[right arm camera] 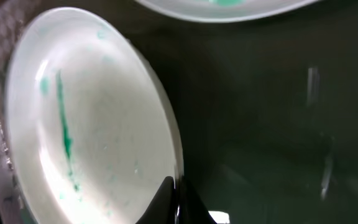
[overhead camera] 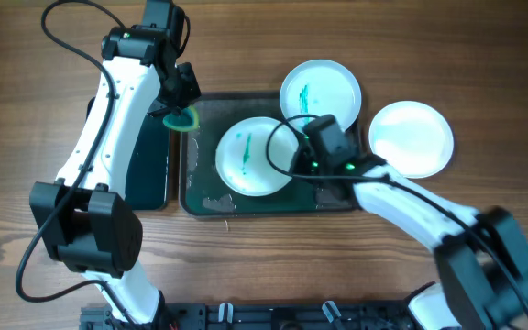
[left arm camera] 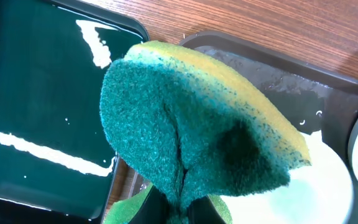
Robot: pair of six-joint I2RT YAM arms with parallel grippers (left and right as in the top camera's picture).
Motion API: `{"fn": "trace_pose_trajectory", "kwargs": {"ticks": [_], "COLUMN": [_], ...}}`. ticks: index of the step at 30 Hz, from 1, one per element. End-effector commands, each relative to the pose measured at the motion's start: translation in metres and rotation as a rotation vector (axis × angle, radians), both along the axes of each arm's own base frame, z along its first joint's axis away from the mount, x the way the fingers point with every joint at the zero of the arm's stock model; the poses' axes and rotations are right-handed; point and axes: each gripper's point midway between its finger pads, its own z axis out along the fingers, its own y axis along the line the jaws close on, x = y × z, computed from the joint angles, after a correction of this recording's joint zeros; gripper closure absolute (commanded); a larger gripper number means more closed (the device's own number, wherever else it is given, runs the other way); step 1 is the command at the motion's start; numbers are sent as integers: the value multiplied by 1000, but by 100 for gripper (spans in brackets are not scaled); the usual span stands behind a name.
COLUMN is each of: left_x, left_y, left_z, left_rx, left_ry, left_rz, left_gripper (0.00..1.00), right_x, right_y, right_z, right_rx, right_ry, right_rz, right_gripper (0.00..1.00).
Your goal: Clean dirty plates on tray and stack at the side
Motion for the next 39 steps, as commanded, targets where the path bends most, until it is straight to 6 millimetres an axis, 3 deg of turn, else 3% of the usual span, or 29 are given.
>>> {"fn": "trace_pose_trajectory", "kwargs": {"ticks": [1,6,11,16,19,21,22,26,30,33,35,39], "left_x": [2,1,0,3,1,-5,-11,-26,-40,-45,-43,-40], "left_y": [-2,-3,-8,-10,-11,-11,-15,-43,-62,-88,-93,-83], "left_z": [2,2,2,2,-1,-11,-21,-53,-87,-107,-117,-138], "left_rx": [-16,-23,-53,-61,-70,-69,-92,-213,-212,-204,-159,-97], "left_ry": [-7,-5,0,-8,2,30,59,114,132,92,65,90], "left_rz": [12,11,3,-3,-5,-5,-16,-133,-183,-307,-329,-309], "left_gripper": [96,96,96,96,96,96,96,96,96,96,96,96], "right_x": [15,15,23,28,32,32,32,29,27,26,25,24], "right_y": [18,18,12,22,27,27,27,29,29,30,31,31], "right_z": [-4,-3,-14,-30,-27,-27,-28,-28,-28,-28,-28,-28], "right_rx": [-25,-59,-71,25,64,64,63,75,78,80,86,83], "right_ry": [-8,26,25,59,40,41,42,52,59,58,59,61], "right_rz": [47,72,76,136,171,171,171,183,195,203,214,218], "right_gripper": [94,73,72,72,78,94,96,96,96,96,96,96]}}
